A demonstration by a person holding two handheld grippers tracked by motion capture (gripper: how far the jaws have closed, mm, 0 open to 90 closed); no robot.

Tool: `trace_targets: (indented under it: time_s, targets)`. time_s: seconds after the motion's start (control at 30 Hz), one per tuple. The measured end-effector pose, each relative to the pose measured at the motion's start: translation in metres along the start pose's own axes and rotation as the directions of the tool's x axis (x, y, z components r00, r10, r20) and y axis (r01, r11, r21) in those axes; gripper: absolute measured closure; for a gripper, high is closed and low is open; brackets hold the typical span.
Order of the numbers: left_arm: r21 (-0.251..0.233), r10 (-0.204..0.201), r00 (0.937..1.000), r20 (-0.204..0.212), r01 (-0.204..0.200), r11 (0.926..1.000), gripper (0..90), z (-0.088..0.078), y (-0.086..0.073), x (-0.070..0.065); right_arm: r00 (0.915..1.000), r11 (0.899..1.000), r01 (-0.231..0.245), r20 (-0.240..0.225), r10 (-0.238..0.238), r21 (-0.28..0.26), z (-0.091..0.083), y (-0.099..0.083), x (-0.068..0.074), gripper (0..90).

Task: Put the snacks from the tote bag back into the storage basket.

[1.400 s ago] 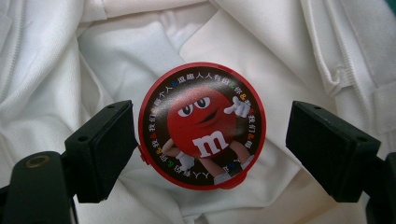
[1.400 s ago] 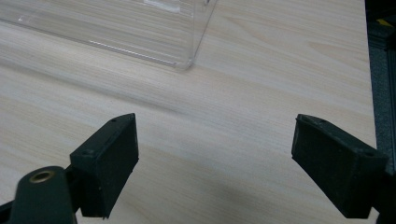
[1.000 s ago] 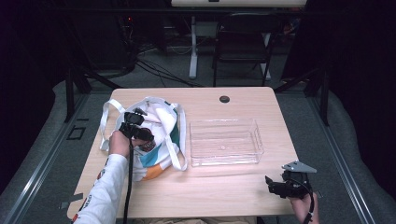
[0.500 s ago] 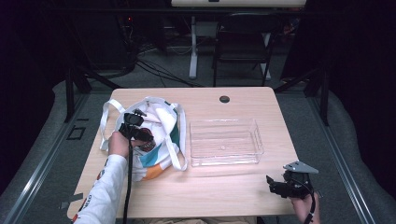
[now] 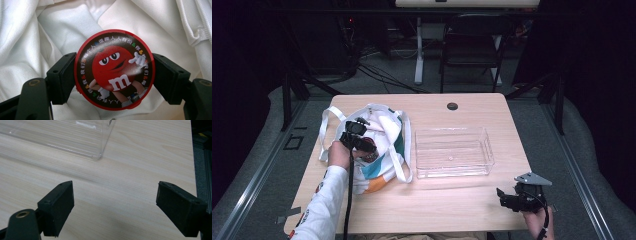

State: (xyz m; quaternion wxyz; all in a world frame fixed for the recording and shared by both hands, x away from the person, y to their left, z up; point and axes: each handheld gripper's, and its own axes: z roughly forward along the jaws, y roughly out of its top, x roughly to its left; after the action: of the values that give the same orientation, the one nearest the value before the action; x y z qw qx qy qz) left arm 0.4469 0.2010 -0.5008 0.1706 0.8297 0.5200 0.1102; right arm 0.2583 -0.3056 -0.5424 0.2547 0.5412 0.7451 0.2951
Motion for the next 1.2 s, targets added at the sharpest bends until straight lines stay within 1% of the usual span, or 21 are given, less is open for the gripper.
trace_targets:
  time_s: [0.1, 0.13, 0.23, 0.3, 0.33, 0.43, 0.57, 0.6, 0.67, 0.83, 1.0, 1.07, 1.2]
  targets:
    - [0.002, -0.002, 1.0, 0.0, 0.002, 1.0, 25.7, 0.0, 0.0, 0.0, 1.0, 1.0, -0.003, 0.0, 0.003, -0.006, -0.001, 0.0, 0.0, 14.3]
    - [0.006, 0.007, 1.0, 0.002, -0.007, 1.0, 25.7, -0.001, 0.0, -0.001, 1.0, 1.0, -0.003, -0.003, 0.003, -0.005, -0.001, 0.0, 0.0, 14.3]
    - [0.0, 0.005, 1.0, 0.005, -0.005, 1.0, 25.7, -0.002, 0.0, -0.002, 1.0, 1.0, -0.003, -0.007, 0.003, -0.005, 0.0, 0.0, 0.0, 14.3]
    - [-0.001, 0.013, 0.9999, 0.006, -0.013, 0.9999, 25.7, -0.003, -0.001, -0.003, 1.0, 1.0, -0.001, -0.001, 0.001, -0.006, -0.001, 0.0, 0.0, 14.3]
    - [-0.003, 0.013, 0.9999, 0.007, -0.013, 0.9999, 25.7, -0.003, -0.001, -0.003, 1.0, 1.0, -0.001, -0.006, 0.001, -0.007, -0.001, 0.0, 0.0, 14.3]
    - [0.003, 0.023, 0.9996, 0.017, -0.023, 0.9997, 25.7, -0.004, -0.001, -0.002, 1.0, 1.0, 0.001, -0.008, -0.001, -0.005, -0.001, 0.0, 0.0, 14.3]
    - [0.002, 0.027, 0.9993, 0.025, -0.027, 0.9996, 25.8, -0.008, -0.001, -0.002, 1.0, 1.0, -0.002, -0.002, 0.002, -0.003, -0.001, 0.0, 0.0, 14.3]
    - [0.001, 0.03, 0.9994, 0.018, -0.03, 0.9995, 25.9, -0.009, -0.001, -0.002, 1.0, 1.0, -0.003, -0.002, 0.003, -0.003, -0.001, 0.0, -0.001, 14.3]
    - [0.0, 0.034, 0.9993, 0.016, -0.034, 0.9994, 25.9, -0.01, -0.001, -0.003, 1.0, 1.0, -0.006, -0.001, 0.006, -0.007, -0.001, 0.0, 0.0, 14.3]
    - [0.008, 0.039, 0.9991, 0.017, -0.04, 0.9992, 25.9, -0.011, 0.0, -0.005, 1.0, 1.0, -0.004, -0.002, 0.004, -0.007, -0.001, 0.0, 0.0, 14.3]
    - [-0.001, 0.043, 0.9989, 0.02, -0.043, 0.9991, 26.0, -0.016, 0.001, -0.004, 1.0, 1.0, 0.003, -0.004, -0.003, 0.001, -0.001, 0.0, 0.0, 14.4]
    - [-0.01, 0.037, 0.9991, 0.02, -0.036, 0.9993, 25.9, -0.018, 0.001, -0.004, 1.0, 1.0, 0.007, -0.001, -0.007, 0.004, -0.001, 0.0, 0.0, 14.4]
    - [-0.005, 0.046, 0.9987, 0.021, -0.046, 0.9989, 25.9, -0.021, 0.001, -0.004, 1.0, 1.0, 0.003, -0.001, -0.003, 0.003, -0.001, 0.0, -0.001, 14.4]
